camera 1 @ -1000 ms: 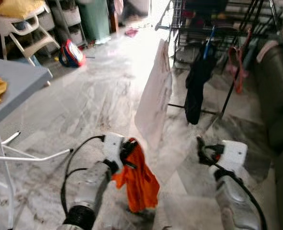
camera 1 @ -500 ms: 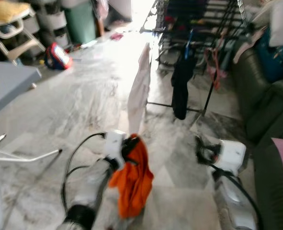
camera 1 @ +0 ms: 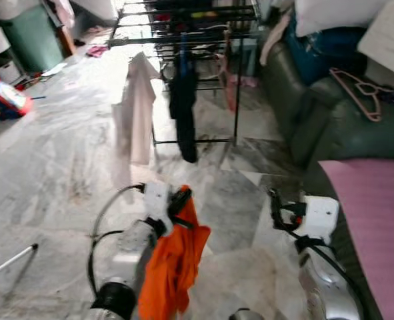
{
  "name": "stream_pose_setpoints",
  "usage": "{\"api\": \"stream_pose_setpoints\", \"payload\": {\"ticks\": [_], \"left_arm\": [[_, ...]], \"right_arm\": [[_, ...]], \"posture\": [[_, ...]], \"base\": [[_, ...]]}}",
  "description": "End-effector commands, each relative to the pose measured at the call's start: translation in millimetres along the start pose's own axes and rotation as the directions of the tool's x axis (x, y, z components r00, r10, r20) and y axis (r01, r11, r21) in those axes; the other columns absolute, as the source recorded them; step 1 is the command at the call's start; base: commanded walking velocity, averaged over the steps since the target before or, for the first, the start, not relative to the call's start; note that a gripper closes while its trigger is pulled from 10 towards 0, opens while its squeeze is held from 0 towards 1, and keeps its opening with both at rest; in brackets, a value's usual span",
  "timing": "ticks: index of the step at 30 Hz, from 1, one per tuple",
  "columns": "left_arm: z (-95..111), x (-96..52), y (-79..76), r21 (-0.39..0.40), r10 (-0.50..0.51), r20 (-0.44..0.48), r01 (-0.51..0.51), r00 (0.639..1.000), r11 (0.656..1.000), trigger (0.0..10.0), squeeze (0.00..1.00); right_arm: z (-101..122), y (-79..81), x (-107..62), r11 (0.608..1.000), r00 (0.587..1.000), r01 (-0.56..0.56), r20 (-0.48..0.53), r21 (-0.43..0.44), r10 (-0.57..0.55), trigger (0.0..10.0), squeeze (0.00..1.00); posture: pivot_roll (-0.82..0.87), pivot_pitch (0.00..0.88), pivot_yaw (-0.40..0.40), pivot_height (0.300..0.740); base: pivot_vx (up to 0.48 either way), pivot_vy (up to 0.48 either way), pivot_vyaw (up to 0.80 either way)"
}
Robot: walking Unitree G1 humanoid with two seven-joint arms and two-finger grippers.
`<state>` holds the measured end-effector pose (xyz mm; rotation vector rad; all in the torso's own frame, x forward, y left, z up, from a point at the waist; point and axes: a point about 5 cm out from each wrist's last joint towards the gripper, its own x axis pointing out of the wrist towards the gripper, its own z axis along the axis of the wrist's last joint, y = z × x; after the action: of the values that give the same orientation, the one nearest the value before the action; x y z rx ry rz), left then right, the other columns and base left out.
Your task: Hang hanger
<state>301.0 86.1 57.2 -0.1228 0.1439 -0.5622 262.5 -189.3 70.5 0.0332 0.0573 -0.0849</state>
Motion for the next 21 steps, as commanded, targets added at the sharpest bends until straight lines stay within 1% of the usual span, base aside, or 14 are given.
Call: {"api": "stream_pose_setpoints", "payload": {"ticks": [1, 5, 8, 21], "left_arm": [[-1.3, -8.8, 17.0, 0.022, 0.071, -0.020, -0.070, 0.997, 0.997, 10.0, 0.00], [-1.2, -9.0, 17.4, 0.005, 0.057, -0.021, -0.057, 0.998, 0.998, 10.0, 0.00], [-0.9, -8.8, 16.7, 0.010, 0.054, -0.024, -0.054, 0.998, 0.999, 10.0, 0.00], [0.0, -8.9, 16.9, 0.016, 0.048, -0.028, -0.047, 0.998, 0.999, 10.0, 0.00]], "right_arm": [[0.9, 13.4, -0.2, 0.999, 0.999, -0.032, 0.007, 0.017, 0.032, 10.0, 0.00], [0.2, 14.1, -0.8, 0.999, 1.000, -0.031, 0.003, 0.018, 0.031, 10.0, 0.00], [0.6, 14.6, -0.5, 0.999, 0.999, -0.034, 0.003, 0.018, 0.034, 10.0, 0.00], [0.9, 17.0, 1.5, 0.999, 0.999, -0.038, 0.004, 0.017, 0.038, 10.0, 0.00]], "posture": [[-0.14, 0.162, 0.036, 0.740], [-0.14, 0.165, 0.035, 0.740], [-0.13, 0.165, 0.035, 0.740], [-0.13, 0.168, 0.039, 0.740]], "base": [[0.000, 0.000, 0.00], [0.000, 0.000, 0.00], [0.000, 0.000, 0.00], [0.000, 0.345, 0.00]]}}
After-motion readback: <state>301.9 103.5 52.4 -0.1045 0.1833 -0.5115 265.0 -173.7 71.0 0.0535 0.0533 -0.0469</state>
